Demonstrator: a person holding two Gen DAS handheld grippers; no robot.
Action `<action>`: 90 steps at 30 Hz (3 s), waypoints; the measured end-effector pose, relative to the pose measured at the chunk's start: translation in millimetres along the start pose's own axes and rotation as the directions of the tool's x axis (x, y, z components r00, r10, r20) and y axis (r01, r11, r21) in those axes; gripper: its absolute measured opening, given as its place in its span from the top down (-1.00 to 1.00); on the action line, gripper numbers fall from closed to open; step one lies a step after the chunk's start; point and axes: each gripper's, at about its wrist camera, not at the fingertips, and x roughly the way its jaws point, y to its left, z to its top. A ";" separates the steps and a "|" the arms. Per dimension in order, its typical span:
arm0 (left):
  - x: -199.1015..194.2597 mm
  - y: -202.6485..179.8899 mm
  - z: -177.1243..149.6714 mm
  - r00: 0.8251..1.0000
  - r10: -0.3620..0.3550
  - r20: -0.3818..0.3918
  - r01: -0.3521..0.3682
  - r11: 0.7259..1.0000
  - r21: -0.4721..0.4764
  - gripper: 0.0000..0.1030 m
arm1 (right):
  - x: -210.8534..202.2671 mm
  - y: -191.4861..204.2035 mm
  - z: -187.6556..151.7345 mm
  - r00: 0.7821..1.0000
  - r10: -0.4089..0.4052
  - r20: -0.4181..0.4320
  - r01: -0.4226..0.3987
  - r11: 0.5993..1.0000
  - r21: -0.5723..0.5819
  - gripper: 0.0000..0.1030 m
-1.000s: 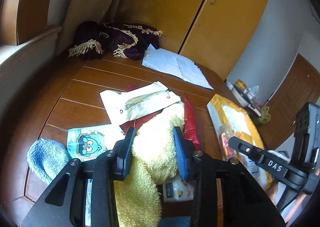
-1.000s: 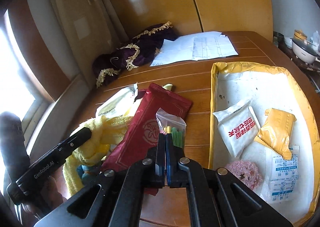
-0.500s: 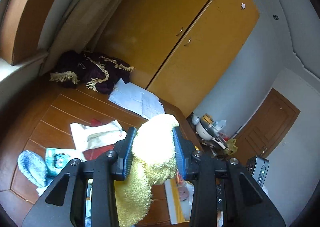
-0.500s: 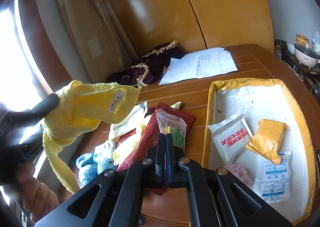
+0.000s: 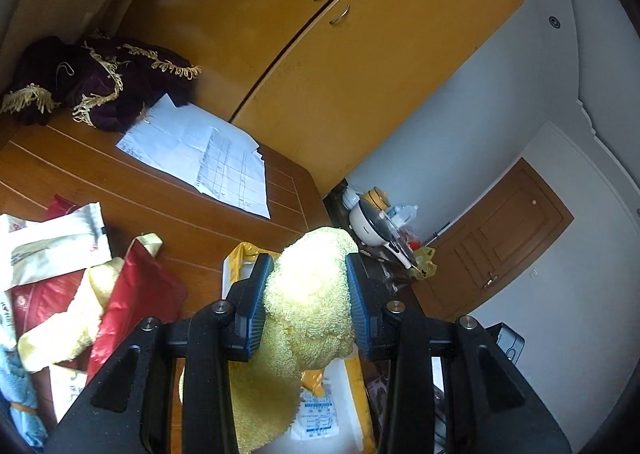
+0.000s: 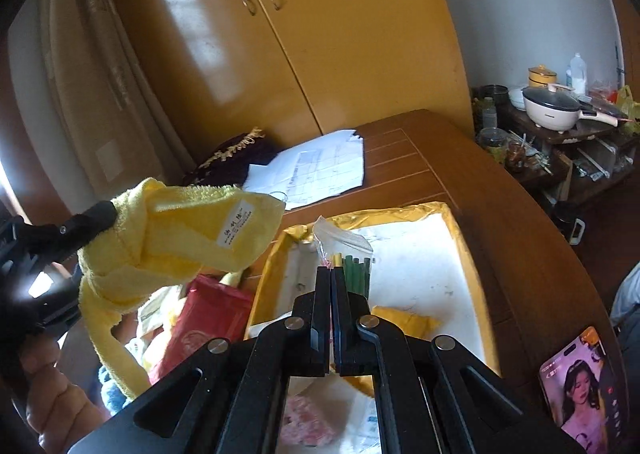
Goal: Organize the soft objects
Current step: 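Carry the towel and stick bag into the yellow-edged tray and open both tools, then withdraw both open tools from the tray back over the pile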
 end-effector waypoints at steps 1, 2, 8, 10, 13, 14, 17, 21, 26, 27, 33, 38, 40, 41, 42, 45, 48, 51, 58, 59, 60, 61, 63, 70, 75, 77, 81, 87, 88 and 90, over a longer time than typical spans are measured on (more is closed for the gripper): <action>10.9 -1.0 -0.2 1.000 0.008 -0.007 -0.008 1.000 -0.003 0.35 | 6.5 -6.3 0.8 1.000 -0.005 -0.011 0.005 1.000 0.012 0.98; 22.0 -1.3 -1.6 1.000 0.019 -0.017 -0.019 1.000 -0.003 0.35 | 13.4 -12.4 0.4 1.000 -0.019 -0.019 0.020 0.999 0.028 0.98; 70.0 6.7 -22.0 0.993 0.054 -0.106 -0.057 0.998 -0.032 0.35 | 30.0 -27.2 -9.1 0.998 -0.057 -0.035 0.060 0.996 0.070 0.98; 75.4 7.4 -27.3 0.991 0.050 -0.122 -0.054 0.998 -0.024 0.35 | 29.8 -26.6 -9.5 0.997 -0.077 -0.025 0.079 0.995 0.069 0.98; 78.1 4.8 -32.0 0.991 0.049 -0.123 -0.050 0.999 -0.004 0.34 | 34.2 -31.1 -10.3 0.998 -0.050 -0.040 0.054 0.994 0.091 0.98; 79.8 4.1 -33.5 0.991 0.045 -0.130 -0.046 0.999 -0.002 0.34 | 34.4 -33.7 -10.5 0.998 -0.048 -0.041 0.052 0.993 0.103 0.97; 88.3 3.4 -37.5 0.985 0.053 -0.162 -0.052 0.999 0.013 0.32 | 34.7 -37.0 -10.7 0.999 -0.035 -0.040 0.039 0.992 0.123 0.92; 99.3 6.7 -42.7 0.973 0.069 -0.221 -0.066 0.998 0.020 0.31 | 32.0 -37.7 -11.4 0.999 -0.025 -0.024 0.028 0.991 0.129 0.89; 93.4 4.0 -42.4 0.973 0.046 -0.226 -0.041 0.999 0.027 0.01 | 25.4 -38.8 -11.7 1.000 -0.006 0.010 0.004 0.991 0.135 0.61; 89.4 3.1 -41.6 0.975 0.040 -0.217 -0.035 0.999 0.029 -0.09 | 23.5 -38.9 -11.6 1.000 0.000 0.020 -0.003 0.991 0.136 0.40; 43.3 0.8 -39.6 0.989 0.014 -0.148 -0.007 0.999 0.046 -0.36 | 0.2 -28.7 -12.7 0.989 0.059 0.135 -0.071 0.993 0.092 -0.06; -9.8 19.3 -43.8 0.996 0.082 -0.020 -0.080 0.992 0.100 -0.48 | -35.6 2.2 -22.3 0.952 0.194 0.236 -0.211 0.976 0.048 -0.39; -26.9 29.7 -45.2 0.991 0.131 0.023 -0.133 0.984 0.116 -0.48 | -40.0 24.2 -25.9 0.944 0.246 0.221 -0.255 0.967 0.012 -0.41; -35.5 35.8 -45.8 0.987 0.153 0.045 -0.157 0.981 0.113 -0.48 | -39.9 36.8 -28.2 0.939 0.275 0.206 -0.278 0.960 -0.014 -0.42; -43.7 42.5 -45.2 0.982 0.175 0.064 -0.181 0.978 0.104 -0.48 | -41.3 50.7 -32.4 0.935 0.302 0.188 -0.299 0.953 -0.041 -0.42; -66.9 64.1 -45.1 0.969 0.224 0.108 -0.232 0.970 0.067 -0.48 | -38.7 85.6 -45.8 0.923 0.363 0.126 -0.350 0.930 -0.110 -0.45; -85.5 84.0 -44.1 0.955 0.265 0.132 -0.271 0.962 0.030 -0.48 | -28.4 113.9 -60.8 0.917 0.396 0.053 -0.384 0.910 -0.156 -0.46; -100.2 99.3 -43.8 0.940 0.307 0.149 -0.311 0.950 0.007 -0.48 | -12.3 129.6 -74.8 0.911 0.412 -0.035 -0.412 0.900 -0.144 -0.46; -117.6 116.7 -47.7 0.917 0.354 0.185 -0.360 0.933 0.000 -0.48 | 14.9 149.2 -103.6 0.901 0.393 -0.186 -0.416 0.903 -0.110 -0.46; -118.4 118.9 -47.8 0.914 0.360 0.188 -0.366 0.931 -0.003 -0.48 | 17.0 152.2 -106.6 0.900 0.387 -0.201 -0.415 0.902 -0.122 -0.46; -119.0 121.0 -47.8 0.912 0.364 0.189 -0.370 0.929 -0.008 -0.48 | 19.6 155.5 -109.5 0.899 0.381 -0.215 -0.413 0.901 -0.133 -0.47; -119.2 123.6 -48.0 0.911 0.367 0.186 -0.372 0.928 -0.013 -0.48 | 21.7 157.5 -111.9 0.900 0.373 -0.225 -0.408 0.902 -0.138 -0.48; -117.7 129.1 -48.9 0.912 0.374 0.169 -0.376 0.926 -0.022 -0.48 | 29.1 159.8 -117.3 0.903 0.352 -0.245 -0.392 0.910 -0.138 -0.52; -108.0 138.5 -54.1 0.918 0.382 0.108 -0.381 0.924 -0.032 -0.48 | 52.8 158.9 -130.8 0.899 0.309 -0.312 -0.359 0.925 -0.119 -0.57; -91.7 143.0 -59.7 0.917 0.398 0.020 -0.398 0.917 -0.010 -0.48 | 60.8 157.9 -133.8 0.901 0.275 -0.336 -0.328 0.938 -0.112 -0.82; -88.3 145.3 -62.9 0.911 0.412 0.002 -0.412 0.911 -0.010 -0.48 | 70.2 150.0 -136.1 0.897 0.262 -0.357 -0.302 0.951 -0.062 -0.86; -89.9 143.6 -65.3 0.906 0.423 0.011 -0.423 0.906 0.001 -0.49 | 70.8 141.9 -135.0 0.884 0.310 -0.349 -0.340 0.940 -0.027 -0.88; -85.5 139.8 -67.4 0.918 0.395 -0.036 -0.394 0.918 0.048 -0.62 | 72.0 147.3 -135.9 0.880 0.322 -0.348 -0.360 0.932 -0.049 -1.00; -85.4 139.0 -67.8 0.918 0.395 -0.040 -0.393 0.918 0.053 -0.62 | 71.1 147.3 -136.0 0.880 0.325 -0.347 -0.363 0.930 -0.049 -1.00; -87.5 139.6 -68.2 0.922 0.386 -0.038 -0.384 0.922 0.047 -0.62 | 70.6 146.0 -135.9 0.878 0.335 -0.341 -0.371 0.928 -0.042 -1.00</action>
